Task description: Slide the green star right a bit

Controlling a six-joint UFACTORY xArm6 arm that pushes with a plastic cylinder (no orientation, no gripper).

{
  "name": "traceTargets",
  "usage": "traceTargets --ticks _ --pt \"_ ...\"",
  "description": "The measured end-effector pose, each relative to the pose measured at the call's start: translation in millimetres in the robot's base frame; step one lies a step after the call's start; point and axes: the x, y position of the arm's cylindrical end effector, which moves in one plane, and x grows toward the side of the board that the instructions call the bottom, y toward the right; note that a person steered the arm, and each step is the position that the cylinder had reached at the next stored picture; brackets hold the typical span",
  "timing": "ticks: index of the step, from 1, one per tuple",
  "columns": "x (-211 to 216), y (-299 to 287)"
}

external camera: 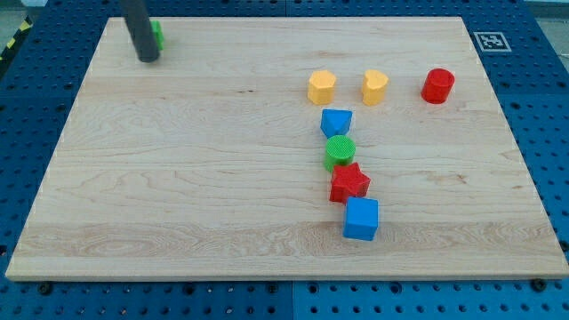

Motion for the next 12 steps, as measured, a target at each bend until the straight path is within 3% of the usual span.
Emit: traceTargets --ticks 2,5,6,8,10,12 --pt "-40 0" --pt "27 28" --pt "11 57" --pt "-85 67" --pt "-91 68" --pt "-55 44"
